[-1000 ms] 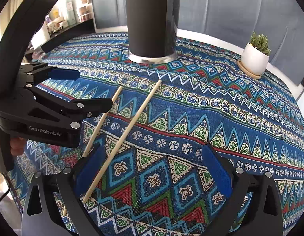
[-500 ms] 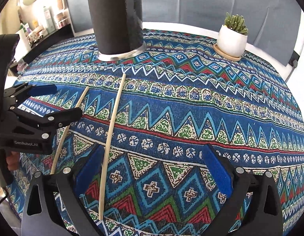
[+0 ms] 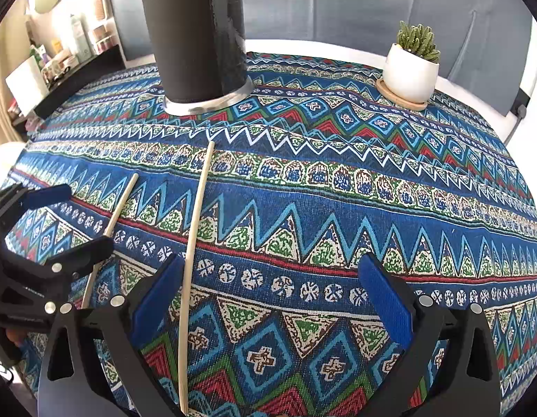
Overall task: Organize utensils
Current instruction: 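Move both open tools down toward the last two wooden chopsticks, then close the left tool on one chopstick while the right tool grasps the other, then lift both held chopsticks over the black holder and lower them inside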
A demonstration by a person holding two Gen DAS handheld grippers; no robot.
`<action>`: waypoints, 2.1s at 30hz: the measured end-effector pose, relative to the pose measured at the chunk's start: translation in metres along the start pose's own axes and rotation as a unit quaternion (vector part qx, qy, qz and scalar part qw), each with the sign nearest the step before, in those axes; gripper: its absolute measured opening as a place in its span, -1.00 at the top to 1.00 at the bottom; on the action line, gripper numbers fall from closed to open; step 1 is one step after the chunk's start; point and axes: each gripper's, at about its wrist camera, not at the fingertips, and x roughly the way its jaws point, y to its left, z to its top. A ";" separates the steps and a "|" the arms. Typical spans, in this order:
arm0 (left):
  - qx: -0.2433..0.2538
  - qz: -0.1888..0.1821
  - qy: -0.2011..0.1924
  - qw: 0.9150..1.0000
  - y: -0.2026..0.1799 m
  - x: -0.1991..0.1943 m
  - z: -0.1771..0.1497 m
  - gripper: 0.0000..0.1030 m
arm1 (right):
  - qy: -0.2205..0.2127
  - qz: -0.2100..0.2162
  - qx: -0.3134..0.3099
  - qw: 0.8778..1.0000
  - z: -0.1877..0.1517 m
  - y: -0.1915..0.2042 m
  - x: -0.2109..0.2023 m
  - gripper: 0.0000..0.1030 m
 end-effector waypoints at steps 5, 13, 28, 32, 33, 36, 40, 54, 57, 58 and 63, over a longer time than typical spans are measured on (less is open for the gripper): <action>0.005 -0.004 0.002 1.000 -0.004 -0.010 -0.013 -0.90 | 0.000 0.001 -0.001 1.000 0.000 0.001 0.001 -0.87; 0.031 -0.024 0.002 0.999 0.012 -0.012 -0.013 -0.90 | 0.000 0.007 -0.005 1.000 -0.001 0.000 0.001 -0.87; 0.001 -0.033 0.017 0.999 0.080 -0.034 -0.021 0.77 | 0.015 0.086 -0.028 0.996 -0.016 0.004 -0.026 0.91; -0.031 -0.076 0.019 0.996 0.098 -0.035 -0.024 0.84 | 0.025 0.158 -0.001 0.987 -0.028 0.010 -0.032 0.91; -0.039 -0.083 0.019 0.996 0.101 -0.036 -0.026 0.85 | 0.023 0.171 0.004 0.985 -0.032 0.011 -0.034 0.91; -0.063 -0.118 0.020 0.991 0.108 -0.039 -0.034 0.88 | 0.009 0.198 0.022 0.980 -0.043 0.015 -0.045 0.91; -0.086 -0.149 0.017 0.985 0.116 -0.046 -0.045 0.90 | -0.027 0.227 0.040 0.973 -0.051 0.012 -0.063 0.91; -0.082 -0.136 -0.082 0.984 0.135 -0.104 -0.012 0.91 | -0.098 0.253 0.062 0.960 -0.031 -0.009 -0.102 0.91; -0.071 -0.127 -0.101 0.984 0.136 -0.113 0.002 0.91 | -0.117 0.247 0.058 0.960 -0.021 -0.014 -0.116 0.91; -0.066 -0.124 -0.107 0.984 0.136 -0.116 0.007 0.91 | -0.123 0.245 0.056 0.960 -0.017 -0.016 -0.120 0.91; -0.044 -0.119 -0.135 0.983 0.135 -0.130 0.032 0.91 | -0.152 0.230 0.042 0.960 0.005 -0.023 -0.141 0.91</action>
